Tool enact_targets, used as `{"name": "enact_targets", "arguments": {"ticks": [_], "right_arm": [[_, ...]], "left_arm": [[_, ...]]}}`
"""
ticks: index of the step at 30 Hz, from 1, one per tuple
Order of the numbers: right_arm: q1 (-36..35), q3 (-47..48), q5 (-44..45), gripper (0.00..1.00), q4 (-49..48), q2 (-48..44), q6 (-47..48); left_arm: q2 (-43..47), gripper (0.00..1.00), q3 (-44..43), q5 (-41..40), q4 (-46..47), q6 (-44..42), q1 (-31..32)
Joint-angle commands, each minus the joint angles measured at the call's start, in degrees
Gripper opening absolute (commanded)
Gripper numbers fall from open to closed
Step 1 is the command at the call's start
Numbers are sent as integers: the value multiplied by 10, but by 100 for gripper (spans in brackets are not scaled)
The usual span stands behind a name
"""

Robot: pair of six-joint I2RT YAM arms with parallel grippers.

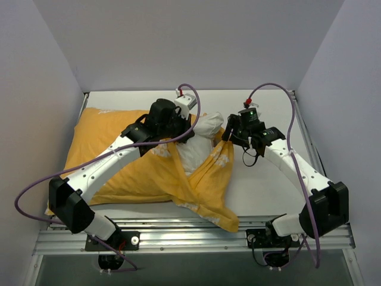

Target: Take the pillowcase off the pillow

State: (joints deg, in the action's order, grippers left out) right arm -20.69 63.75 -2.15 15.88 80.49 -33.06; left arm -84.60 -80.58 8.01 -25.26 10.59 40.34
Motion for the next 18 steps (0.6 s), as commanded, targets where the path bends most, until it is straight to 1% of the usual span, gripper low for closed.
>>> {"name": "enact_targets", "arguments": {"ticks": [1, 2, 4, 7, 9, 12, 18], "right_arm": [[-39, 23, 188, 59, 49, -77, -25], [-71, 16, 204, 60, 50, -87, -48], [-102, 10, 215, 61, 50, -103, -74], [-158, 9, 222, 61, 49, -102, -117], [-201, 19, 240, 63, 57, -95, -137], [-226, 21, 240, 65, 61, -79, -158], [-253, 8, 227, 65, 53, -50, -175]], "left_arm": [[-33, 2, -65, -69, 21, 26, -14], [-43, 2, -76, -74, 23, 28, -14], [-61, 2, -78, -75, 41, 29, -15], [-78, 2, -79, -96, 56, 29, -18], [-91, 2, -100, -99, 48, 29, -19], [-115, 2, -125, -109, 43, 29, -23], [-154, 2, -166, -106, 36, 37, -32]]}}
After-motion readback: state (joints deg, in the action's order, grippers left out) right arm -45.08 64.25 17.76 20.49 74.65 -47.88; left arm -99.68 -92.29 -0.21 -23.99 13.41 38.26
